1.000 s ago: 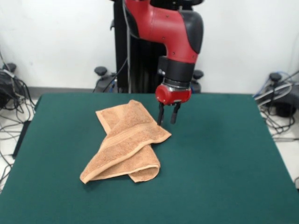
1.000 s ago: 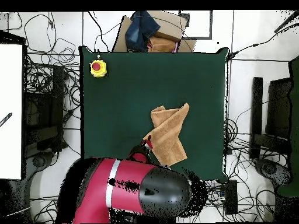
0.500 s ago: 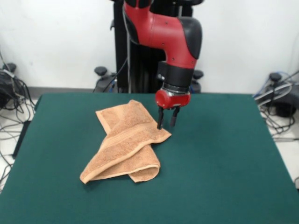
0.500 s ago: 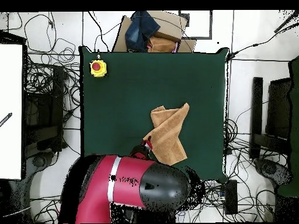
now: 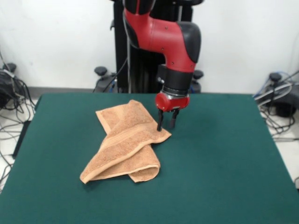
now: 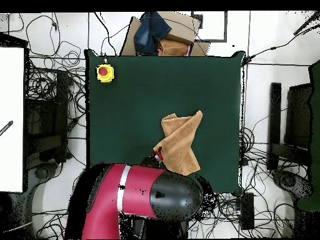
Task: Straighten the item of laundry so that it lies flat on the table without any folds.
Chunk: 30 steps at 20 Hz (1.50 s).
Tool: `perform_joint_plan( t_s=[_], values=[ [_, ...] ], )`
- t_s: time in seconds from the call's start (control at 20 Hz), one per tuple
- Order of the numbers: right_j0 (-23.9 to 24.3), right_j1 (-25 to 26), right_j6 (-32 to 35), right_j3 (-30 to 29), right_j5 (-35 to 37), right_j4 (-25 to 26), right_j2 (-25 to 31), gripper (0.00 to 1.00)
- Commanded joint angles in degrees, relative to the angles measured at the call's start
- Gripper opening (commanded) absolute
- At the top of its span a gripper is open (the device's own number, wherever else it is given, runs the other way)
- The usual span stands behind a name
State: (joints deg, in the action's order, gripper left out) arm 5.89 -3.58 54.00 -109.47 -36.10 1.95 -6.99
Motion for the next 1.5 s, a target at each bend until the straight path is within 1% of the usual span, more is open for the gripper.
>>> perform_joint_plan(
  t_s=[0.05, 0.75, 1.0, 1.5],
  values=[
    [-1.04, 2.26, 14.77, 6.81, -1.11, -3.71, 2.57, 1.00],
    [-1.58, 3.39, 14.91, 7.53, -1.91, -4.29, 2.23, 1.00],
    [-2.31, 4.40, 14.79, 7.91, -2.61, -5.22, 1.72, 1.00],
    [-2.24, 5.56, 14.96, 8.98, -3.11, -5.02, 1.30, 1.00]
  ],
)
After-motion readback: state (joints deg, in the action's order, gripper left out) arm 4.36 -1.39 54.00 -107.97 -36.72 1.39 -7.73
